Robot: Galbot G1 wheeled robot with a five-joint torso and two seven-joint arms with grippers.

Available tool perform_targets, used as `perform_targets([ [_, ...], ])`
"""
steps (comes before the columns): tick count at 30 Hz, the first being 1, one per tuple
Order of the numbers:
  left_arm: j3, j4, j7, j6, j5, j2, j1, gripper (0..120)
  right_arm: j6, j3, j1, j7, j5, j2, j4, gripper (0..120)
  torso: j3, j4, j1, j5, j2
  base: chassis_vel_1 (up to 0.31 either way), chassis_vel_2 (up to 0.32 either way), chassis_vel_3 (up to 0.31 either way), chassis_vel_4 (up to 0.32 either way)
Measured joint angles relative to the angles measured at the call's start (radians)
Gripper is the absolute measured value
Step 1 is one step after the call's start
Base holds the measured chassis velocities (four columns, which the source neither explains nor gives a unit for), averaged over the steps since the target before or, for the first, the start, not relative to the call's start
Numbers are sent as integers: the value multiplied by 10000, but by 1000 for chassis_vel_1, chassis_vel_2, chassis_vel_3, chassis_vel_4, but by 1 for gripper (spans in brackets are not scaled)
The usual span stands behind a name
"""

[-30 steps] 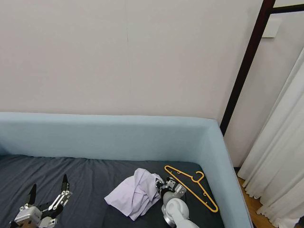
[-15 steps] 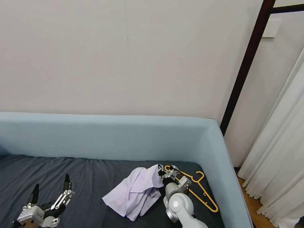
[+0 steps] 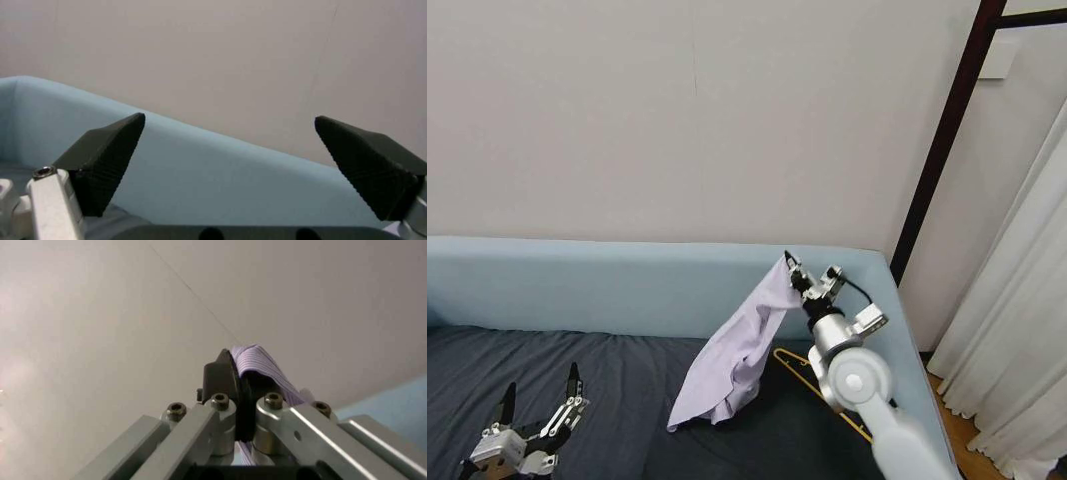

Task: Pick up the clothes from the sofa and hang them on the clothes hanger.

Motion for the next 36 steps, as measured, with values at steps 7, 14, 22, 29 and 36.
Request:
perform_targets([
  [7, 28, -20, -12, 5, -12, -56, -60, 100, 210, -802, 2029, -324, 1278, -1251, 67, 0, 0, -1, 0, 0, 0, 0, 0, 0, 0],
  [14, 92, 99, -36, -35, -12, -187, -143, 100, 60, -2116, 3195, -317, 1686, -1286, 333, 0, -1, 1, 0, -5, 0, 0, 0, 0, 0],
  [22, -20, 110, -119, -98, -12, -200, -103, 100, -636, -3365, 1179, -211, -511, -661, -273, 0, 0, -2, 0, -1, 0, 0, 0, 0, 0],
  [29, -92, 187, -174, -125, -12, -131, -71, 100, -965, -4310, -728, -79, -3078, 256, -2798, 0, -1, -1, -1, -3, 0, 0, 0, 0, 0],
  [36, -68, 228, -177, -129, -12, -73, -107, 100, -734, -4427, -1448, 376, -4003, 974, -4051, 7, -1, 0, -1, -2, 0, 0, 0, 0, 0],
])
